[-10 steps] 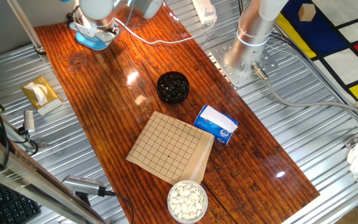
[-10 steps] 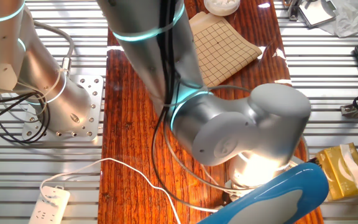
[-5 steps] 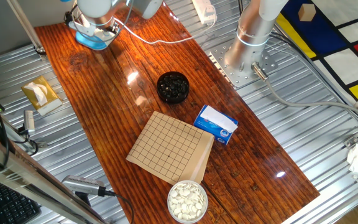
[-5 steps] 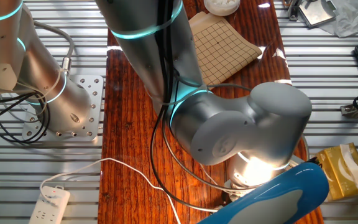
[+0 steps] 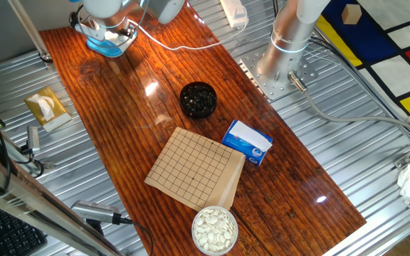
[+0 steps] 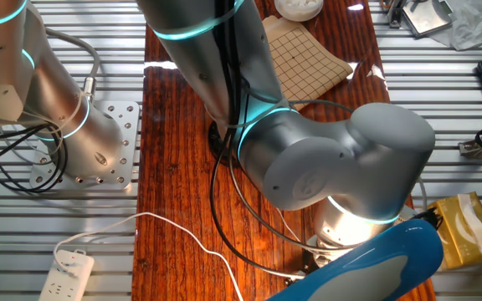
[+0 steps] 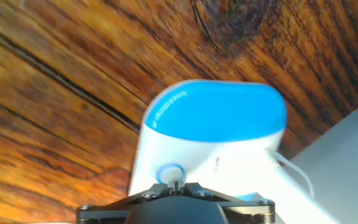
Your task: Turn on the desk lamp by pressing the button
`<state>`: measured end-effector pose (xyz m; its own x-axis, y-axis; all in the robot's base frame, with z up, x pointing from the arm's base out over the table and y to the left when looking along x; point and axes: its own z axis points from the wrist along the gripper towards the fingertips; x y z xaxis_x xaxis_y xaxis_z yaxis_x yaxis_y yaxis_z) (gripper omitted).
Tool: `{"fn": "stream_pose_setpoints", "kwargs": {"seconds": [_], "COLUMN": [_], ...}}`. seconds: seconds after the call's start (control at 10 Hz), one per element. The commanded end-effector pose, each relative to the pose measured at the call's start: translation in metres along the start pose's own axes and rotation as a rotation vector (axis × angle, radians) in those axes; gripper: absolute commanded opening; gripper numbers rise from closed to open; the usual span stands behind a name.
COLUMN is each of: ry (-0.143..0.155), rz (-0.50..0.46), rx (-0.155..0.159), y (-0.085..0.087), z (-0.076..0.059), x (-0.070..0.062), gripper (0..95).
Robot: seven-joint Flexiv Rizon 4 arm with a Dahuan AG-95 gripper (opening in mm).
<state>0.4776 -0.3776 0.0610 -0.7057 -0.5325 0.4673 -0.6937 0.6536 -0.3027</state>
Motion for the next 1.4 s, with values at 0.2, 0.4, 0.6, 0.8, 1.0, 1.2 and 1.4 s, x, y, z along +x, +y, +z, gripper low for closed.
{"fn": "stream_pose_setpoints", "kwargs": {"seconds": [0.2,0.4,0.6,0.8,1.0,1.2,1.4], "ry": [0.007,0.009,0.003,0.004,0.013,0.016,0.013], "rz": [0.004,0.005,0.014,0.027,0.024,0.019,0.011], "rx": [-0.01,-0.012,-0.026,-0.026,-0.027,-0.03,-0.037], "y": [0.002,0.002,0.006,0.013,0.014,0.014,0.016], "z": [-0.004,-0.004,-0.002,-0.002,-0.006,-0.01,-0.014], "x": [0.0,0.0,-0.001,-0.005,-0.006,-0.006,-0.006], "gripper": [0.0,0.0,0.0,0.0,0.0,0.0,0.0]}}
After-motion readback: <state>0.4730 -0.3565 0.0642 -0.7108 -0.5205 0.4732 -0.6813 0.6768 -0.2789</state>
